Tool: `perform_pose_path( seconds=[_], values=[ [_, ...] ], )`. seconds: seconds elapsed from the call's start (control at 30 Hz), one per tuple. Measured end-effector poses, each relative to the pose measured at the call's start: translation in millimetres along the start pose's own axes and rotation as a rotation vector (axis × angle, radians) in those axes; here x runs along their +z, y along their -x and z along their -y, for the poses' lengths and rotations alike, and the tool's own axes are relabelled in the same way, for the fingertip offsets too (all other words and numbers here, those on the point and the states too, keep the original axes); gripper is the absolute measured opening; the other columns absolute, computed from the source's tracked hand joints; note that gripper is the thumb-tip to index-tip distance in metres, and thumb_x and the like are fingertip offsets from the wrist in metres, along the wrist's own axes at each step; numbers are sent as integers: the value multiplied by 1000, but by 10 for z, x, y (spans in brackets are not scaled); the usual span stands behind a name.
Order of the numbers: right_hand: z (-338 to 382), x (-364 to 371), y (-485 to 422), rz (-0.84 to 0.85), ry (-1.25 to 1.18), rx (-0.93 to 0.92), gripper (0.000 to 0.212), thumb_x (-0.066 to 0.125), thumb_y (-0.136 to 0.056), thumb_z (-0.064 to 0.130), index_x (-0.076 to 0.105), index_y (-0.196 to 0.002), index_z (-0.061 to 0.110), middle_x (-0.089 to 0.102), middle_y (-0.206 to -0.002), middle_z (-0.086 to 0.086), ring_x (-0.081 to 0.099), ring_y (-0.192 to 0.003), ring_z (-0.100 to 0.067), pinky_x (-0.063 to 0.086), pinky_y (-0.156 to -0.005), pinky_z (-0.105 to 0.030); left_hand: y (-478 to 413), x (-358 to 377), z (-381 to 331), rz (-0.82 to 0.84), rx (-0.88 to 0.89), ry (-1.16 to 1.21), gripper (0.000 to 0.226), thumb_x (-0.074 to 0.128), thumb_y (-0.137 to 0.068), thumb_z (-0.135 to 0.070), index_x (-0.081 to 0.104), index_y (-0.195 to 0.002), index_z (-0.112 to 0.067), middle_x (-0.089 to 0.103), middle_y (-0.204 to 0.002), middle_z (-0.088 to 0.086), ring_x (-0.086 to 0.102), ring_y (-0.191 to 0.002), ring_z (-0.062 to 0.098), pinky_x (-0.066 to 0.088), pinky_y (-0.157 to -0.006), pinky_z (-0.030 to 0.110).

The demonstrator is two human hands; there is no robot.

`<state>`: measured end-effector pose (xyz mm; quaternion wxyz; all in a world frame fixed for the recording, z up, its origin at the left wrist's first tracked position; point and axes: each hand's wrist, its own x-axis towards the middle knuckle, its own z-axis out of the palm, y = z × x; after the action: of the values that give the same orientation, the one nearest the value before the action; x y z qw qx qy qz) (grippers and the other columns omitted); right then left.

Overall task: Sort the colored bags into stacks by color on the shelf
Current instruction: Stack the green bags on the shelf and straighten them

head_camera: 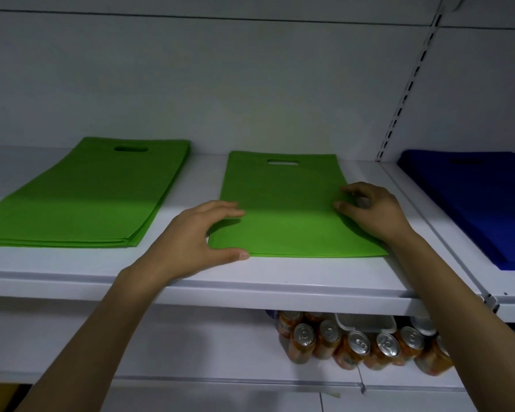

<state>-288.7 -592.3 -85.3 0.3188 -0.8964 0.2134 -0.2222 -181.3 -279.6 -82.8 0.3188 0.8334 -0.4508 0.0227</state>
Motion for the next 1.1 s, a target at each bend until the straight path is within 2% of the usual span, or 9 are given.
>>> perform_pose_path(
  seconds=[0.1,0.23,0.47,0.7,0.77,0.87,0.93,1.0,1.1],
  values=[
    [6,9,4,16,49,-20,37,73,-83,26,65,-118,16,63,-123,-3,54,-116,-21,38,-89,-24,16,31,15,-27,-13,10,74,61,-61,-72,64,-122,-31,55,-130,-17,49,-119,0,38,-102,21],
    [10,-6,6,34,87,-33,37,72,-84,27,65,-118,14,62,-124,-6,54,-116,-22,35,-86,-22,39,35,1,-30,-37,5,77,60,-58,-77,65,-121,-31,58,-131,-15,50,-116,-6,40,-102,20],
    [2,-18,2,29,26,9,37,71,-85,28,64,-120,17,61,-126,-5,54,-117,-21,36,-87,-22,149,-18,54,-9,-104,9,97,50,-49,-93,57,-129,-38,48,-143,-13,42,-131,1,33,-109,25],
    [11,-39,-13,84,3,42,36,73,-83,28,65,-117,19,61,-123,-1,53,-117,-18,34,-87,-22,166,-10,63,25,-112,-66,104,32,-50,-99,63,-123,-32,52,-140,-9,41,-129,1,26,-103,14],
    [56,-102,-26,96,-109,91,33,73,-84,24,66,-116,19,61,-119,1,54,-115,-14,37,-89,-22,150,-67,45,43,-90,-81,103,32,-54,-98,60,-127,-32,50,-142,-10,42,-129,2,27,-102,16],
    [258,-208,-80,1,-240,94,30,69,-86,14,65,-116,15,60,-113,4,51,-109,-5,39,-80,-8,31,-276,-12,6,-36,-106,91,39,-66,-86,53,-135,-27,49,-142,-8,45,-129,8,30,-104,20],
    [506,-165,-126,-3,-255,33,26,69,-86,10,65,-111,15,63,-112,0,54,-108,-8,40,-84,-13,-78,-483,-20,-29,-12,-142,83,41,-71,-76,53,-135,-23,52,-140,-5,47,-127,11,31,-103,21],
    [817,14,-164,67,-207,-71,26,71,-84,10,65,-109,14,66,-114,-7,57,-104,-13,40,-88,-21,-149,-699,20,-73,-9,-200,80,42,-74,-73,55,-134,-21,54,-138,-3,49,-126,14,34,-101,22],
    [1371,471,-138,213,-105,-200,35,71,-85,20,64,-118,13,62,-119,-1,55,-111,-12,37,-87,-19,-104,-992,294,-101,-117,-282,76,47,-76,-66,53,-135,-20,53,-140,0,49,-128,18,36,-99,25]
  ],
)
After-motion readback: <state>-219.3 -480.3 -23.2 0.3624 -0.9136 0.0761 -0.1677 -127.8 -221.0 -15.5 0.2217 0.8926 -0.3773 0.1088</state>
